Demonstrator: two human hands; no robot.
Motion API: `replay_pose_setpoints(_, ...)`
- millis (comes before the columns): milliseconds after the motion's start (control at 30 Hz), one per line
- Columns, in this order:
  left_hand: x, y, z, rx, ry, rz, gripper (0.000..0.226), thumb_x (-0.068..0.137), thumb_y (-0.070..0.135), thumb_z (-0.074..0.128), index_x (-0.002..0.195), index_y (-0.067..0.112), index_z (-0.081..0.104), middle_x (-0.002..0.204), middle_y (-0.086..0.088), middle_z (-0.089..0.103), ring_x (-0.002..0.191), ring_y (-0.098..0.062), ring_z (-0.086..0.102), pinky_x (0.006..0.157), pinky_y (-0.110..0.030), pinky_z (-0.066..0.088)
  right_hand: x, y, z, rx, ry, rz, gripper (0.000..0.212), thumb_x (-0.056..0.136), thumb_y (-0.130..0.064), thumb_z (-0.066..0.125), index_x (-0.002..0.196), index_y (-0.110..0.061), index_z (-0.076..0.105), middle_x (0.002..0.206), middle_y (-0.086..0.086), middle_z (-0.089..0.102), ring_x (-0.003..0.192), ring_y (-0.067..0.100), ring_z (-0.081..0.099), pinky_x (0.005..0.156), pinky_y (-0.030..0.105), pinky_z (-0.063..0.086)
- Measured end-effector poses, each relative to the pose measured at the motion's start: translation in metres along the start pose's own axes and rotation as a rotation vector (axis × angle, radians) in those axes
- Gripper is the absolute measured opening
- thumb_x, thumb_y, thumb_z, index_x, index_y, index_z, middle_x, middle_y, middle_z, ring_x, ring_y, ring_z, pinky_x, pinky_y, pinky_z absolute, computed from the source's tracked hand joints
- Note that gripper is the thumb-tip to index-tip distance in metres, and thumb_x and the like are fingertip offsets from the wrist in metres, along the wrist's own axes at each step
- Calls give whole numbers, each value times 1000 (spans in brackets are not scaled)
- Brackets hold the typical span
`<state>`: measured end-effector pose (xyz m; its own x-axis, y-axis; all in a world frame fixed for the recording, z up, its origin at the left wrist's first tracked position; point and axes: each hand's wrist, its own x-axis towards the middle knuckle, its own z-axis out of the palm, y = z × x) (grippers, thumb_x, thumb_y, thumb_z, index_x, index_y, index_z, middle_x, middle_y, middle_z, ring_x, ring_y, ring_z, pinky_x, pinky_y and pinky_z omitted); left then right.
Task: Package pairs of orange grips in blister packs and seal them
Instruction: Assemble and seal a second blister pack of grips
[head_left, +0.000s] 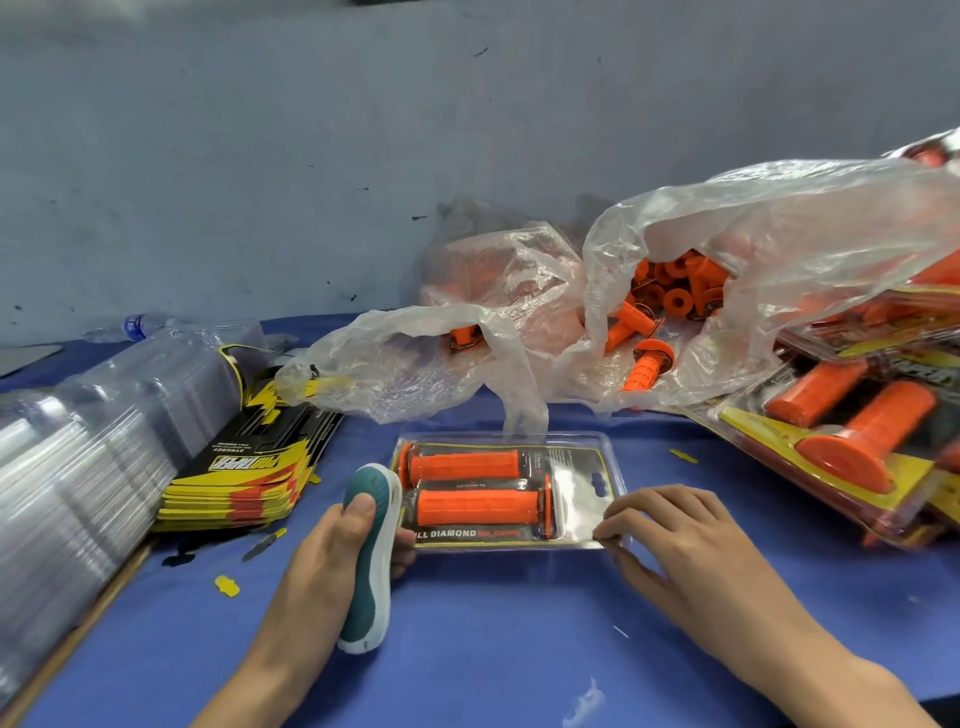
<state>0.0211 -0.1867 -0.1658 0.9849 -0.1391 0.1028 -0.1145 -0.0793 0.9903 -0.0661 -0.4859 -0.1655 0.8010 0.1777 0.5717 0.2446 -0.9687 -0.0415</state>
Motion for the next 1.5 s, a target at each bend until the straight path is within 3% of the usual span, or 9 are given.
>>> replay_pose_setpoints(233, -16, 5, 10, -87, -67, -46, 88, 61, 76, 62, 110, 2, 60, 96, -15, 75, 85, -35, 73, 78, -46, 58, 9, -38, 17, -52, 87, -45, 29, 73, -15, 73, 95, -32, 68, 93, -3, 58, 79, 21, 55, 77, 34, 42)
replay_pose_setpoints(400, -23, 20, -2, 64, -18, -114, 83, 50, 81, 70, 100, 16, 60, 87, -8, 74, 63, -31, 71, 56, -39, 56, 13, -43, 17, -59, -19, -38, 39, 59, -11, 86, 84, -33, 67, 82, -9, 58, 69, 19, 57, 61, 32, 48)
replay_pose_setpoints(500, -16, 20, -29, 617, 220, -68, 60, 61, 84, 60, 93, 34, 53, 80, 4, 68, 78, -23, 68, 65, -39, 50, 12, -38, 9, 9, -55, -1, 40, 62, -4, 81, 85, -33, 65, 86, -13, 59, 74, 18, 59, 66, 27, 47)
replay_pose_setpoints(633, -8, 4, -52, 1321, 309, 106, 56, 81, 66, 61, 121, 26, 53, 115, 3, 61, 111, -26, 56, 88, -40, 41, 10, -31, 2, 123, -87, 75, 38, 70, 3, 69, 85, -31, 62, 91, -17, 57, 84, 16, 59, 62, 29, 51)
replay_pose_setpoints(733, -2, 3, -52, 1212, 217, 566, 55, 81, 51, 52, 122, 16, 61, 112, -5, 61, 100, -28, 58, 89, -41, 44, 10, -26, 0, 195, -92, 115, 37, 76, 4, 67, 85, -31, 61, 91, -18, 56, 84, 13, 59, 62, 33, 53)
replay_pose_setpoints(867, -8, 4, -30, 1130, -60, 965, 27, 83, 36, 57, 110, 36, 55, 103, 5, 62, 90, -16, 59, 86, -28, 40, 12, -21, 2, 265, -87, 121, 30, 84, -1, 65, 85, -31, 60, 91, -18, 56, 85, 12, 59, 66, 34, 53)
replay_pose_setpoints(1167, -14, 2, 4, 1141, 26, 1216, 16, 93, 24, 59, 83, 23, 72, 82, 5, 63, 77, -15, 54, 77, -28, 44, 16, -15, -1, 236, -47, 104, 56, 74, 17, 60, 103, -30, 68, 113, -16, 62, 101, 17, 61, 89, 35, 50)
replay_pose_setpoints(1333, -18, 1, 29, 1158, 79, 1247, 19, 94, 25, 61, 79, 22, 72, 77, 4, 62, 67, -18, 55, 71, -31, 45, 5, -75, 7, 160, 86, -92, 19, 80, -45, 61, 95, -38, 69, 90, -15, 64, 76, 9, 62, 72, 25, 47)
replay_pose_setpoints(1500, -22, 0, 39, 1063, 34, 1235, 19, 94, 32, 63, 80, 24, 73, 79, 7, 63, 74, -13, 52, 71, -29, 47, 3, -83, 22, -38, 209, -80, 25, 80, -39, 51, 65, -28, 68, 67, -9, 58, 57, 13, 57, 60, 23, 42)
